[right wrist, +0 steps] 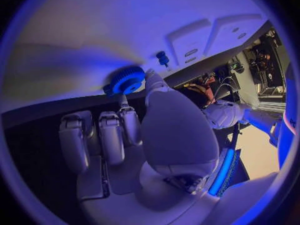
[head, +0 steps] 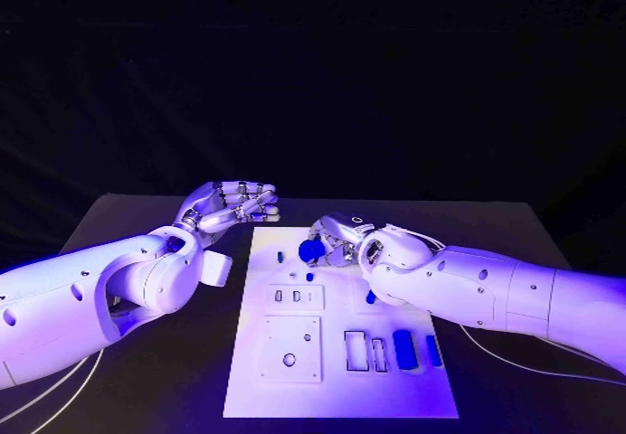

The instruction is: Assemble the parts on the task board

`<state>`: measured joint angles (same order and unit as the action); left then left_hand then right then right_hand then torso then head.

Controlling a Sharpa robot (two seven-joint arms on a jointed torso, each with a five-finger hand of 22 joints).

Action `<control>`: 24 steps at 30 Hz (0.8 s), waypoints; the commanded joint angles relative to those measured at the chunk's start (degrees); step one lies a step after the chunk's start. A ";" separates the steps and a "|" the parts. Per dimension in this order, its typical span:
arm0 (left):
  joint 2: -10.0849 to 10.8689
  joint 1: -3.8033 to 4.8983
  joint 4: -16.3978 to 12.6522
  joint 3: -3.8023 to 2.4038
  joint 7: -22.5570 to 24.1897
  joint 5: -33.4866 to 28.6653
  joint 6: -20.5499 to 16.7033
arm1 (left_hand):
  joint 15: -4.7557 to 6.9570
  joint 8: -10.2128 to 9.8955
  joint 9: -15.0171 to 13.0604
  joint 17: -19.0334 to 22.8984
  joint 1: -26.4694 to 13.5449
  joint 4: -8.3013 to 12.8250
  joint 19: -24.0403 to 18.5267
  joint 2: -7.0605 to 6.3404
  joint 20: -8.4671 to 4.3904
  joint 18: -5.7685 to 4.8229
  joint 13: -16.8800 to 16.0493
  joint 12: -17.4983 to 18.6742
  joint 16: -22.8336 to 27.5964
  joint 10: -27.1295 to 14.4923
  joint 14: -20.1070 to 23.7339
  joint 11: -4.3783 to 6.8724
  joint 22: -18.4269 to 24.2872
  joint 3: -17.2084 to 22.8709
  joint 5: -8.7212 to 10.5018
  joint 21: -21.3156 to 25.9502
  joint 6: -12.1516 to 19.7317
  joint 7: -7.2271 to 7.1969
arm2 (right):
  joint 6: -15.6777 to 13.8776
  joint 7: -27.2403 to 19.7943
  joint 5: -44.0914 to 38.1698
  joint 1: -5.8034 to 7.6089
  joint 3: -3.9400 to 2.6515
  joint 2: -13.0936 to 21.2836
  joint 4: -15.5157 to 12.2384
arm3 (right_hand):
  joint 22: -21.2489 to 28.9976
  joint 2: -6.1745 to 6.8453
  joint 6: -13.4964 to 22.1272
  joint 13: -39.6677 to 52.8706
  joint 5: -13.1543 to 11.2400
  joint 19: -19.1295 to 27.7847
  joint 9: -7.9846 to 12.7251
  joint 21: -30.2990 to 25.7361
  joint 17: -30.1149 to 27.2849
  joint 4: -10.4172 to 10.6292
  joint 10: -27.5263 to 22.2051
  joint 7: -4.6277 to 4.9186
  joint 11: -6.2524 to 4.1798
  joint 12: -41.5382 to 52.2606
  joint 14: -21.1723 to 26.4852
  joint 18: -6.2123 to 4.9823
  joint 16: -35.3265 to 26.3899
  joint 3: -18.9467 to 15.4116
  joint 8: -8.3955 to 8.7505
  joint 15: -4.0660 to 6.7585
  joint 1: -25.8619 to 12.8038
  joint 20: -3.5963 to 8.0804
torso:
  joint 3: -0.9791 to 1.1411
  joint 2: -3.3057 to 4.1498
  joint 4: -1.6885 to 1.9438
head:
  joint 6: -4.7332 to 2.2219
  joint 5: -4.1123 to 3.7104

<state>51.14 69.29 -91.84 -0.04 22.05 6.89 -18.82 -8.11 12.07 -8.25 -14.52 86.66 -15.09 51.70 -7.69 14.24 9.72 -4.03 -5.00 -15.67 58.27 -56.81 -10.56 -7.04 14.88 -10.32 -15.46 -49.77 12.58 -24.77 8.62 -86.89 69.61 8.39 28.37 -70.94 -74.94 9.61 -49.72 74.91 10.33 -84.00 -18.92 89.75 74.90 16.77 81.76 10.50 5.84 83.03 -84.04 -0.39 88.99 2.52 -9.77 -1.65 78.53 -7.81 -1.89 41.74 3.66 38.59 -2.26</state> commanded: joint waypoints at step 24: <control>-0.32 0.15 0.82 -0.03 0.13 -0.21 1.06 | 0.07 -0.29 -0.05 -0.14 0.08 0.00 0.40 -0.04 -0.09 0.72 0.07 0.26 0.11 0.27 0.44 -0.28 -0.07 0.50 0.36 -0.42 0.39 1.65 | -1.64 -1.37 3.82 0.09 -0.10 6.16 -4.68 | -15.06 -2.23 -2.72 7.76 3.99 -6.00 0.38 0.25 12.53 -0.31 1.56 -1.43 -1.39 1.20 -5.41 0.39 0.37 2.55 -1.80 1.27 -2.93 1.32 | 0.08 -0.18 -0.06 | -0.34 -0.39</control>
<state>51.03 69.29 -91.03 -0.02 21.90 6.86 -18.74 -8.11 12.07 -8.25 -14.61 86.66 -15.25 51.70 -7.69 14.24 9.72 -4.03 -5.00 -15.67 58.26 -56.81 -10.56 -7.04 15.04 -10.32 -15.69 -49.77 12.58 -24.30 8.12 -84.41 69.63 8.35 33.78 -74.94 -74.92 6.93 -52.73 74.91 14.10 -84.00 -18.62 89.75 74.94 16.44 83.32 9.07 4.60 84.26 -83.94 -0.39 89.17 4.70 -11.76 -0.69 75.85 -6.96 -1.82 41.65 3.68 38.44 -2.49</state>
